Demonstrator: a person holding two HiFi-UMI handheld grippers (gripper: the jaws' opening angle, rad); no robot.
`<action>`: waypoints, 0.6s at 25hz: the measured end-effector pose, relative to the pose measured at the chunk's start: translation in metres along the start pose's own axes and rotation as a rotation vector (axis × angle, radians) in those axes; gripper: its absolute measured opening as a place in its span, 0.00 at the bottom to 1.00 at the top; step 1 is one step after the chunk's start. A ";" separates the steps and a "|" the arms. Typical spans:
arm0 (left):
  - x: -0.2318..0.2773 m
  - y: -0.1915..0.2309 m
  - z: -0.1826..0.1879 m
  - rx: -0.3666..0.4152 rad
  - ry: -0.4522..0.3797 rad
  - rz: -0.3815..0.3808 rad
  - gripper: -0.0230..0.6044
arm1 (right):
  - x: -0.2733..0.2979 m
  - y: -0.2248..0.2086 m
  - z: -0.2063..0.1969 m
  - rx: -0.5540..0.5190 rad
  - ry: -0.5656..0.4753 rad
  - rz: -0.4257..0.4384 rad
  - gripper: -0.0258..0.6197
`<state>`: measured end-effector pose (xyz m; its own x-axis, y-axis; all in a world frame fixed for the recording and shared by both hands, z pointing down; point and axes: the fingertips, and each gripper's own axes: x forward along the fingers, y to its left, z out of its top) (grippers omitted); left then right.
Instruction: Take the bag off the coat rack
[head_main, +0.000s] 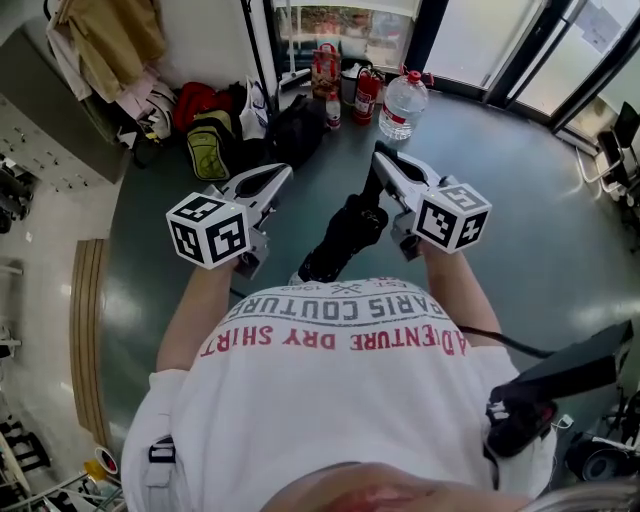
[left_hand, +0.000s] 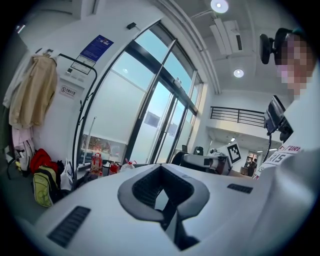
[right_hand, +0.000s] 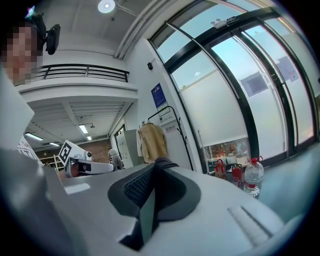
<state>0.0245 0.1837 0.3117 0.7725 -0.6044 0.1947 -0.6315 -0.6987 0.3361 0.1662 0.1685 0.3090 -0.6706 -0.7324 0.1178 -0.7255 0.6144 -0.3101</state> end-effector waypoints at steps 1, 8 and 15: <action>-0.001 0.002 0.003 -0.001 -0.001 0.004 0.04 | 0.003 0.001 0.002 0.000 0.002 0.004 0.06; -0.009 0.011 0.002 0.003 -0.013 0.022 0.04 | 0.016 0.005 -0.005 -0.006 0.007 0.017 0.06; -0.010 0.015 0.002 0.005 -0.009 0.021 0.04 | 0.025 0.011 -0.007 -0.019 0.016 0.033 0.06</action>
<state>0.0074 0.1782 0.3134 0.7581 -0.6227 0.1935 -0.6482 -0.6875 0.3273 0.1402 0.1588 0.3150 -0.6963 -0.7072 0.1228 -0.7059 0.6436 -0.2959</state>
